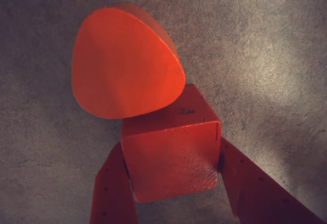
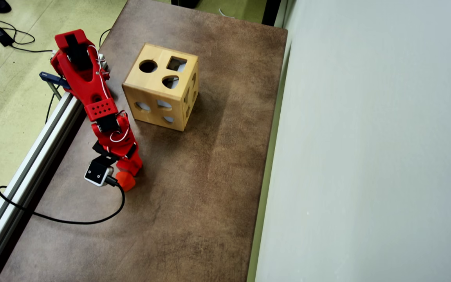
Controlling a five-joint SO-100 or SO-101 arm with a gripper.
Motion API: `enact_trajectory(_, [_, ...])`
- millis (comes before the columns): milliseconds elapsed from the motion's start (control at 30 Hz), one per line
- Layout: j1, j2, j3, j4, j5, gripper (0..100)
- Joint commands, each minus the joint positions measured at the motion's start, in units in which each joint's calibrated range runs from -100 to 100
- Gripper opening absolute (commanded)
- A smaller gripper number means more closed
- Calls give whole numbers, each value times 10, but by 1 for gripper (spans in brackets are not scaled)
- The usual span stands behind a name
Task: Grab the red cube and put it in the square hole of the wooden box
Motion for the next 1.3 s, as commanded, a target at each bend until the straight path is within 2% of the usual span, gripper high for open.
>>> enact_trajectory(0, [-6, -40, -18, 4, -3, 3])
enact_trajectory(133, [-6, -93, -17, 26, -4, 4])
enact_trajectory(367, [-8, -176, -25, 146, -5, 4])
enact_trajectory(600, [-10, -309, -25, 157, -6, 4])
enact_trajectory(767, [-44, -373, -25, 172, -53, 4])
enact_trajectory(933, [-111, -407, -37, 245, -84, 4])
enact_trajectory(1267, [-236, -400, -273, 405, -140, 4])
